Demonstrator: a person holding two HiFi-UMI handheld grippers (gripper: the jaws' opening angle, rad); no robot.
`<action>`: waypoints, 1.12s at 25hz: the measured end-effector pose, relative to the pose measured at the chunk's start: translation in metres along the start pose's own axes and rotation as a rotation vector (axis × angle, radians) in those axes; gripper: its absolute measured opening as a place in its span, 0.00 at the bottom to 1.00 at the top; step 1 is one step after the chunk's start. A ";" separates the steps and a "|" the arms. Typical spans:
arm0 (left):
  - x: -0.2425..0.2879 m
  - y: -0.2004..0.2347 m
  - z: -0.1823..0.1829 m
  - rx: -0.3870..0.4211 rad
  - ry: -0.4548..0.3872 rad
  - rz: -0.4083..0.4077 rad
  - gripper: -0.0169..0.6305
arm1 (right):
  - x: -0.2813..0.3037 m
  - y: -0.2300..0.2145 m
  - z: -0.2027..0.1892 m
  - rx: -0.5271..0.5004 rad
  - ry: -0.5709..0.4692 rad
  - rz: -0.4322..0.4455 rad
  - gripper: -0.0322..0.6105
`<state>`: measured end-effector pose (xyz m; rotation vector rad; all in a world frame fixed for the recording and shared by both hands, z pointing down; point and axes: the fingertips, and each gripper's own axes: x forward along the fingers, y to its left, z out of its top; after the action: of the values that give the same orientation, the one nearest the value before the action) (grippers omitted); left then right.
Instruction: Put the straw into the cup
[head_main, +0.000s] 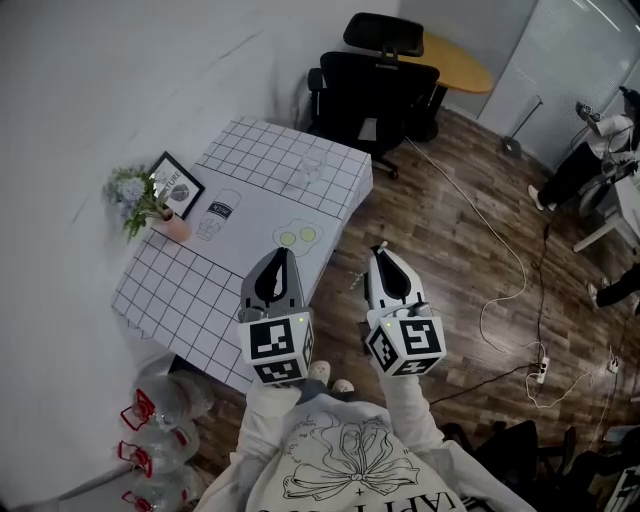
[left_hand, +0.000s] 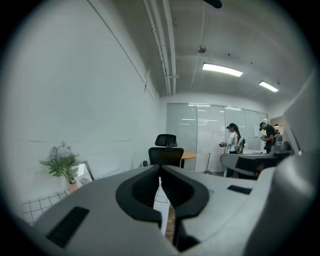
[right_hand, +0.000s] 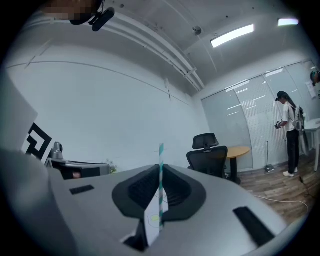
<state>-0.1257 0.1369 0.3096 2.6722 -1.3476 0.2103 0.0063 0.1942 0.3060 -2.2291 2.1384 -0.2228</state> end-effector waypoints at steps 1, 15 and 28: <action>0.002 0.001 0.001 0.001 0.000 -0.002 0.05 | 0.002 0.000 0.000 0.000 0.000 -0.001 0.08; 0.030 0.023 -0.010 -0.006 0.033 -0.038 0.05 | 0.035 0.011 -0.015 0.022 0.032 -0.015 0.08; 0.105 0.032 -0.021 -0.009 0.081 0.023 0.05 | 0.108 -0.027 -0.025 0.035 0.074 0.034 0.08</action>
<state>-0.0907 0.0396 0.3518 2.6119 -1.3528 0.3103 0.0342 0.0890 0.3421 -2.1967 2.1890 -0.3438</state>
